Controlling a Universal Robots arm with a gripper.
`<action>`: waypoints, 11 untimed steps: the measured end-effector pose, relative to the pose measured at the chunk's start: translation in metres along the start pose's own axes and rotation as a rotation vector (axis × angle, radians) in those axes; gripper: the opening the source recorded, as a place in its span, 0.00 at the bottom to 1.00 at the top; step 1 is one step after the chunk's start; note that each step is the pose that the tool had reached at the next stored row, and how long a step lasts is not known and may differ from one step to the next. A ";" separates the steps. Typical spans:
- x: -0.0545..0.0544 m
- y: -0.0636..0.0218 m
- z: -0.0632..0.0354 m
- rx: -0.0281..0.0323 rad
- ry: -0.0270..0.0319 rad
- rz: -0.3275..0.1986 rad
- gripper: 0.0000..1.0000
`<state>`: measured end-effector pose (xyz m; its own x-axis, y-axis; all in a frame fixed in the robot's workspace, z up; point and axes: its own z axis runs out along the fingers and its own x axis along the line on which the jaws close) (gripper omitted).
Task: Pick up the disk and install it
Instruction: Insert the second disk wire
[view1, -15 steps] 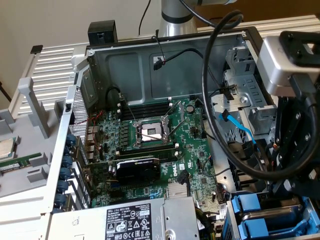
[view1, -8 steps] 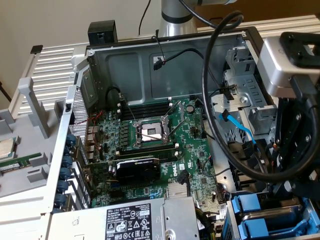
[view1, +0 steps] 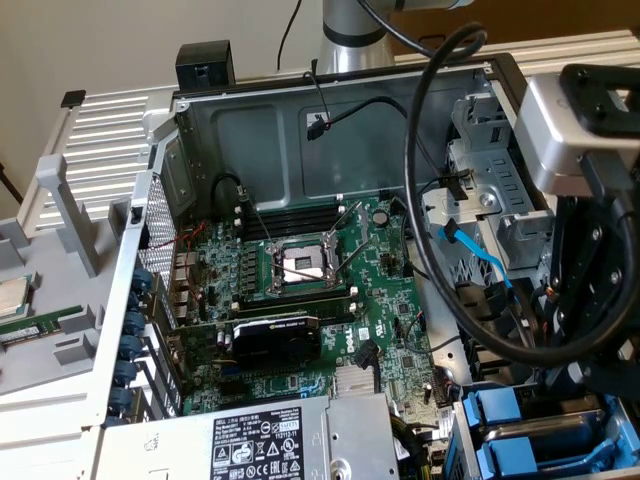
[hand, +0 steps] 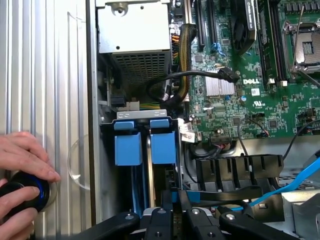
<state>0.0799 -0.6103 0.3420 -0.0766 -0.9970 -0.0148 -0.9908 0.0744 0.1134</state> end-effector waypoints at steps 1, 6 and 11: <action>0.000 0.0000 0.0000 -0.0001 -0.0014 0.000 0.16; 0.000 0.0000 0.0002 -0.0006 -0.0075 -0.001 0.16; 0.001 -0.0001 0.0004 -0.0010 -0.0122 -0.001 0.16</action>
<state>0.0799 -0.6111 0.3415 -0.0766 -0.9967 -0.0271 -0.9907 0.0731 0.1144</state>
